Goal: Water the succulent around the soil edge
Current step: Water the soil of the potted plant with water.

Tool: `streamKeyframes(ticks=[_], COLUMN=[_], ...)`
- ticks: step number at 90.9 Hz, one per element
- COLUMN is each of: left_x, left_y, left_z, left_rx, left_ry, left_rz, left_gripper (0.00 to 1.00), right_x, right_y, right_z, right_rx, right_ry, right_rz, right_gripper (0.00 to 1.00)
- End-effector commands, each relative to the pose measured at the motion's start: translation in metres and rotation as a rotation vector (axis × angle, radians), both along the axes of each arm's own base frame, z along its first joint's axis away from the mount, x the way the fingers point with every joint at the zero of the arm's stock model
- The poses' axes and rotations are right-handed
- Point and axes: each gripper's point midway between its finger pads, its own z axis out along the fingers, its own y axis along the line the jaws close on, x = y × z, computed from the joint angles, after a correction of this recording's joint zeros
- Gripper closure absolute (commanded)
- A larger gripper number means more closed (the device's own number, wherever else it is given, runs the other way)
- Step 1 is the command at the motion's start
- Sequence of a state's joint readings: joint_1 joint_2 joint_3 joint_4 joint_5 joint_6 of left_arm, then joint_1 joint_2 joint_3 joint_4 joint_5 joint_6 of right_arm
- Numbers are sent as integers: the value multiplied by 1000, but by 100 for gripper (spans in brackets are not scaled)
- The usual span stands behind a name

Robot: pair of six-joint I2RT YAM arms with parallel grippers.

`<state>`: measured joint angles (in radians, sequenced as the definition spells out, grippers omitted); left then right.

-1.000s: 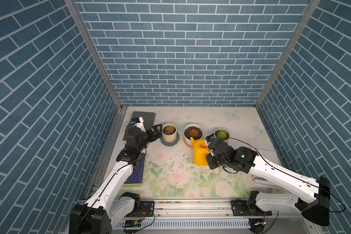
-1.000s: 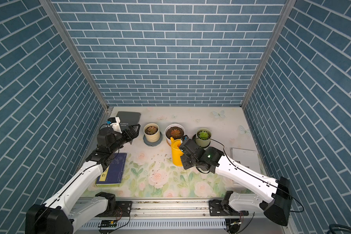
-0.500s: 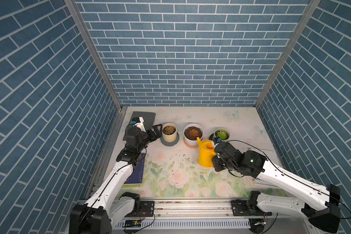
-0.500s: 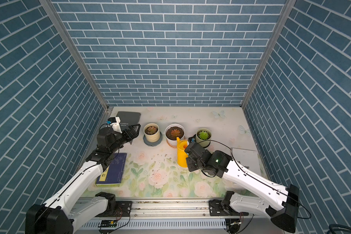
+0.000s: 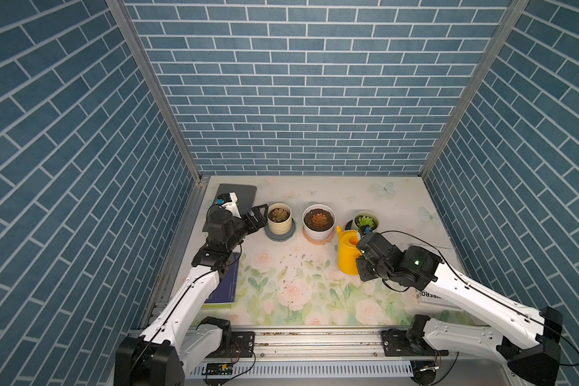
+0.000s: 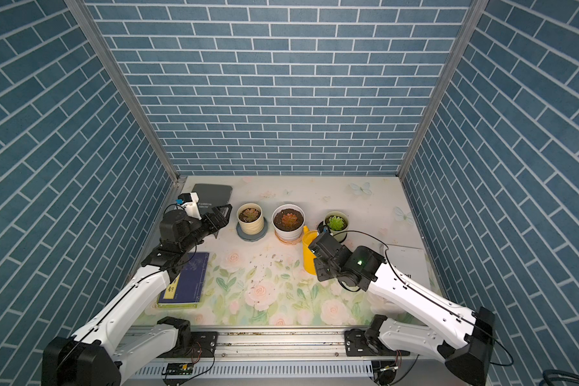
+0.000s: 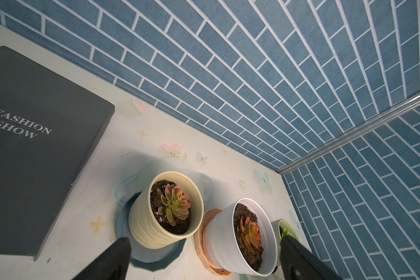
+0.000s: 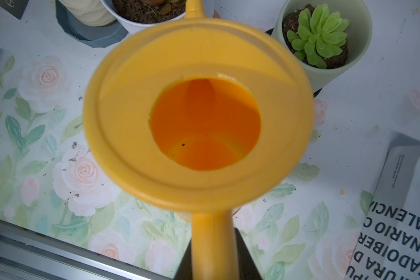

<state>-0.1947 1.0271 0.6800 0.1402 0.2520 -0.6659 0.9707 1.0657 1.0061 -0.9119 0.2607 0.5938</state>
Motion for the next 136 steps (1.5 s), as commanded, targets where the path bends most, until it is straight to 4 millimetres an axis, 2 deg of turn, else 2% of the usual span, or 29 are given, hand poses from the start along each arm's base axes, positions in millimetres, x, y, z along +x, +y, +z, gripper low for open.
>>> streamKeyframes(ticks=[1,23,39,52,81,96,112,136], left_x=[0,2,2,2,3,3,3,2], left_y=[-2,-2,-2,-2,-2,-2,-1,-3], left_z=[2,-1,-2,-2,-3,-3,-3,-2], left_rx=[-4,-4,-5,-2,-2,-4,-1,-4], left_ry=[-14,-5,-4,-2,0,0,-1,-2], left_rz=[-9,-10,-9,-7,-7,-7,-4,-9], left_gripper=[0,0,0,0,0,0,0,0], right_x=[0,-8,-13,-13,-19,-23,-20,-11], right_y=[13,40,63,71,49,33,15,-12], right_z=[5,13,11,8,4,-6,-10,-4], right_rx=[26,75,98,103,72,44,14,19], right_ry=[-40,-64,-50,-41,-10,9,-3,-20], right_rz=[65,140,194,207,135,89,35,-55], right_gripper=[100,100,100,100,100,100,100,100])
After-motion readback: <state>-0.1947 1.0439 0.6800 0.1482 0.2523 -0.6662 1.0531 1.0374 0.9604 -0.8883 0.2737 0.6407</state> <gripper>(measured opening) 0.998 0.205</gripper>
